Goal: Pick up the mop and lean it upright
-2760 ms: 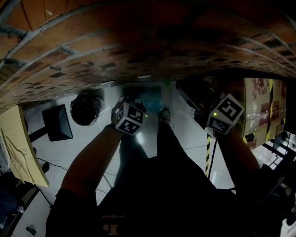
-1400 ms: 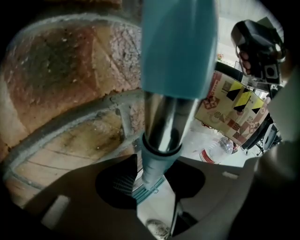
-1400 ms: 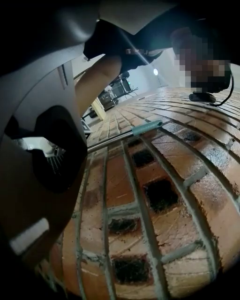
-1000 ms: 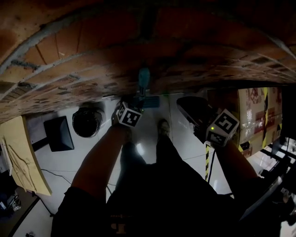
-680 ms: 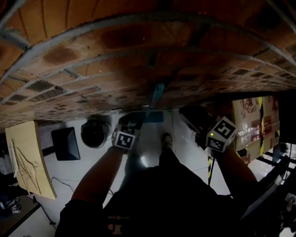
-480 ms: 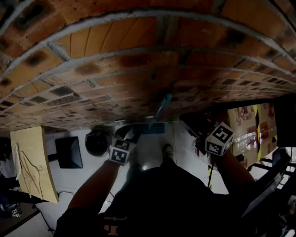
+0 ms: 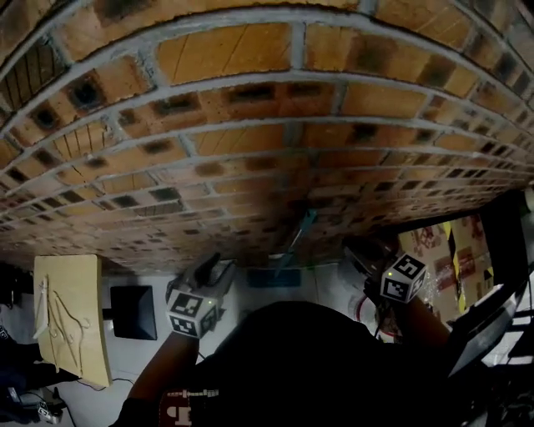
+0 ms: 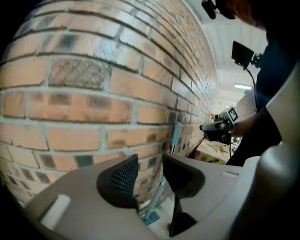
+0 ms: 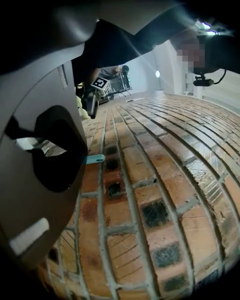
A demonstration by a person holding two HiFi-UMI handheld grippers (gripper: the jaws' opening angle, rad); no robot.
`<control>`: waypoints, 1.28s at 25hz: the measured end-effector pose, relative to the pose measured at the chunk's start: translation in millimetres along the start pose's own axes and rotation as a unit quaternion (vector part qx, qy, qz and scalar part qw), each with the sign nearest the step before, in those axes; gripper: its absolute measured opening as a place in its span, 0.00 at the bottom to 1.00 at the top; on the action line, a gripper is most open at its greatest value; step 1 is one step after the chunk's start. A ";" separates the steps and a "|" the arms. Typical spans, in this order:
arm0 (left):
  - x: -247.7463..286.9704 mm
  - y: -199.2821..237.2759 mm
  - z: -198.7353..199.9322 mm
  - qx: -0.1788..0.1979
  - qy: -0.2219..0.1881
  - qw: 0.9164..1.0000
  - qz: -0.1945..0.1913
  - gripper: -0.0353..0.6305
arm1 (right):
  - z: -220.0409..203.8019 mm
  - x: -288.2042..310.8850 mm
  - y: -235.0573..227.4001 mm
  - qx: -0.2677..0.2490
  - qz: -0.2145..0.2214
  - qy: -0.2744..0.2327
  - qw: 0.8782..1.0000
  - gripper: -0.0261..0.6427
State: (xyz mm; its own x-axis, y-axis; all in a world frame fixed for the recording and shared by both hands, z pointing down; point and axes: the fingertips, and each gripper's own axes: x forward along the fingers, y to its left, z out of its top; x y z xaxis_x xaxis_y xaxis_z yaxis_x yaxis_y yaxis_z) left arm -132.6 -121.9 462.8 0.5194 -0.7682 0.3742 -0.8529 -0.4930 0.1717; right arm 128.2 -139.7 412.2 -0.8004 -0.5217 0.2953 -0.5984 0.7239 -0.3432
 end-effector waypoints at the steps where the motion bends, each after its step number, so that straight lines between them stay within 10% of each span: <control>1: -6.0 3.1 13.8 -0.006 -0.020 1.000 0.001 0.30 | 7.6 -2.9 0.4 -0.004 -0.003 -0.007 1.000 0.06; 14: -49.1 -3.1 121.1 -0.037 -0.170 0.984 -0.026 0.08 | 96.9 -17.0 18.2 -0.052 -0.010 -0.076 0.996 0.06; 32: -41.2 -11.8 129.9 -0.050 -0.160 0.985 -0.047 0.06 | 110.5 -5.9 19.7 -0.054 -0.003 -0.058 0.997 0.06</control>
State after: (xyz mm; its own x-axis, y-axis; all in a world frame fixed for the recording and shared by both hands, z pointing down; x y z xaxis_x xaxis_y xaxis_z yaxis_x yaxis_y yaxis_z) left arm -137.0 -137.5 327.0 0.5736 -0.8176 0.0491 -0.7924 -0.5387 0.2861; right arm 117.4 -172.2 305.1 -0.7997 -0.5699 0.1889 -0.6003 0.7624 -0.2414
